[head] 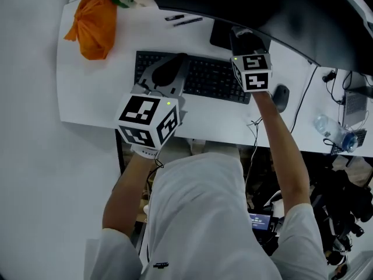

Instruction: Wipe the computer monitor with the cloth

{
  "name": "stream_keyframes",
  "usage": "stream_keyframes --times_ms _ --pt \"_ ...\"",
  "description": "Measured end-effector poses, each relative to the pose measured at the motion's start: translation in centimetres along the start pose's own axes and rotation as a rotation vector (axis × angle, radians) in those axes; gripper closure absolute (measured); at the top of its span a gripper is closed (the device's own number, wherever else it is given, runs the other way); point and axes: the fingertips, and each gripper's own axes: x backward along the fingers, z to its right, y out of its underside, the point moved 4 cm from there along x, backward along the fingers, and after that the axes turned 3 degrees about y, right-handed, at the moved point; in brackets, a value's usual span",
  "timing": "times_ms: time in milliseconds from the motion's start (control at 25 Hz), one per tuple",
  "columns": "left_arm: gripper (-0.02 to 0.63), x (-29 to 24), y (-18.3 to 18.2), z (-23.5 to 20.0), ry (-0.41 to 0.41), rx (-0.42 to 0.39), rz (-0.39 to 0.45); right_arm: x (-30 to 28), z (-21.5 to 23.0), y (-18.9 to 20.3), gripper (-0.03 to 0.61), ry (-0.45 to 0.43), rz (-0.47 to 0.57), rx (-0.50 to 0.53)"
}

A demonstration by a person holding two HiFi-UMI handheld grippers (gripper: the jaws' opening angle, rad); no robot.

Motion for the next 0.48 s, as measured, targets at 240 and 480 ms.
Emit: stream_keyframes --times_ms 240,480 --pt "0.595 2.0 0.5 -1.9 -0.03 0.018 0.012 -1.9 -3.6 -2.2 0.554 -0.021 0.032 0.038" --pt "0.595 4.0 1.1 -3.6 -0.06 0.044 0.028 -4.2 -7.8 -4.9 0.554 -0.076 0.041 0.079"
